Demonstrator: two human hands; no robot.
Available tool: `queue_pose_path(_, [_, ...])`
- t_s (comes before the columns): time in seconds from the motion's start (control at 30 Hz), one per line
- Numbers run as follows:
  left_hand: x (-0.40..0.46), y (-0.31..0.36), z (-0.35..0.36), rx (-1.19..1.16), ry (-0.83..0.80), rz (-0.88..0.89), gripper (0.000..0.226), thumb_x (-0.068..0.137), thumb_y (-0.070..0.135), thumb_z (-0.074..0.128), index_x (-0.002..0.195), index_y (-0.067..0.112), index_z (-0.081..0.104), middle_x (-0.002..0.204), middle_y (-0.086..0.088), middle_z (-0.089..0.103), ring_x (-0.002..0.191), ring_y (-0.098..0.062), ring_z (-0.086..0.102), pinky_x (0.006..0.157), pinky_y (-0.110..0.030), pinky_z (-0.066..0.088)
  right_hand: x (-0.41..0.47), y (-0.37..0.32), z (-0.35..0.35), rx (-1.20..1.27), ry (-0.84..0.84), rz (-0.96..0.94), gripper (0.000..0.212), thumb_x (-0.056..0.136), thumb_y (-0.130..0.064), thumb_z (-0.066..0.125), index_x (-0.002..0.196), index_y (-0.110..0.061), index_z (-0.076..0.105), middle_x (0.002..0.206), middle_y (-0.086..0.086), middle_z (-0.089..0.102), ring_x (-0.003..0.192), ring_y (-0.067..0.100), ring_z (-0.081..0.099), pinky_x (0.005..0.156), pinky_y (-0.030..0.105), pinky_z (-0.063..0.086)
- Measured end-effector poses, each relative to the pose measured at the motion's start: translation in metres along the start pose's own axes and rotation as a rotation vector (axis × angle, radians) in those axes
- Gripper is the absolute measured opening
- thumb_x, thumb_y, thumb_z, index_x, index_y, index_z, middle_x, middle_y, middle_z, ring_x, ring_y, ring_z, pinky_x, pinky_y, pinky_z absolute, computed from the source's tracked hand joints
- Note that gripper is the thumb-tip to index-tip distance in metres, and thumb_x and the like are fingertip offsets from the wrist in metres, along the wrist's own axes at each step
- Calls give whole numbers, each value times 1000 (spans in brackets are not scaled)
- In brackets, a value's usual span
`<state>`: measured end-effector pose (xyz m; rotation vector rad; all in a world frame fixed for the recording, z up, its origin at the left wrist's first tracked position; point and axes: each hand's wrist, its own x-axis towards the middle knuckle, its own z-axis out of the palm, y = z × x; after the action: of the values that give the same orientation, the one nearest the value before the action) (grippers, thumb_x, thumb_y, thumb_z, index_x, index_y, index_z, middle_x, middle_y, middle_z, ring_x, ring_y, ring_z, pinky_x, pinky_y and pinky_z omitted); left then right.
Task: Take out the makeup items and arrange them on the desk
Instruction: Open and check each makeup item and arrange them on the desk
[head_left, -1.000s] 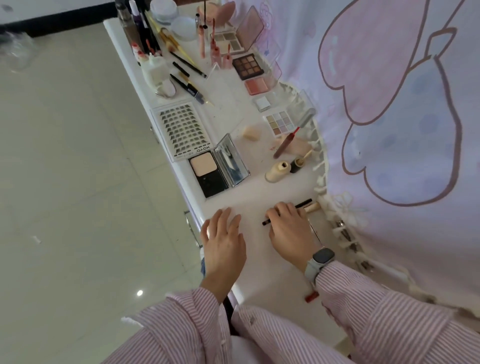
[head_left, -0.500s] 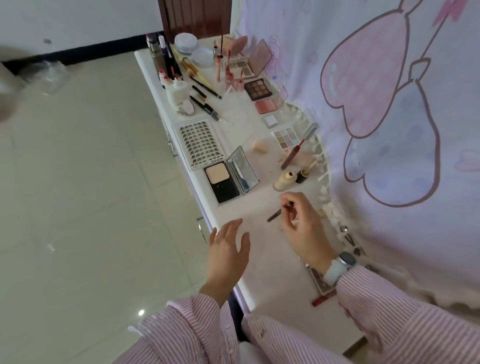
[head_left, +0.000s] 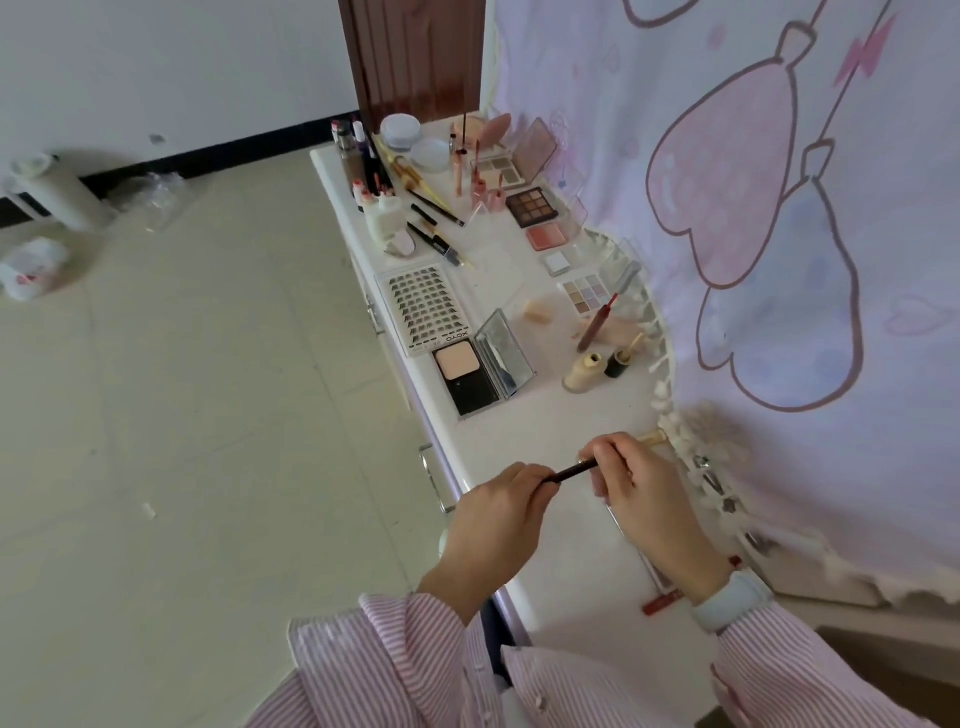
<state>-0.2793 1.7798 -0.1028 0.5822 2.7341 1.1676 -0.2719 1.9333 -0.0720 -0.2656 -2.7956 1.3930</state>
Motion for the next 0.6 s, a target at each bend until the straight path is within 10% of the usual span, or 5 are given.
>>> queue_pose_path(0.37, [5, -28, 2, 24, -162, -237, 31, 91, 46, 45, 118, 30, 41, 63, 12, 48, 53, -2, 44, 51, -16, 32, 29, 13, 3, 262, -41, 284, 19, 92, -3, 44, 82, -10, 57, 61, -3, 49, 45, -3, 47, 45, 8, 36])
queue_pose_path(0.6, [1, -64, 9, -111, -100, -478, 30, 87, -12, 32, 113, 3, 38, 104, -7, 59, 83, -14, 48, 64, -13, 30, 72, 48, 16, 158, -110, 502, 19, 94, -7, 39, 90, -9, 57, 64, 0, 49, 52, 9, 42, 48, 20, 33])
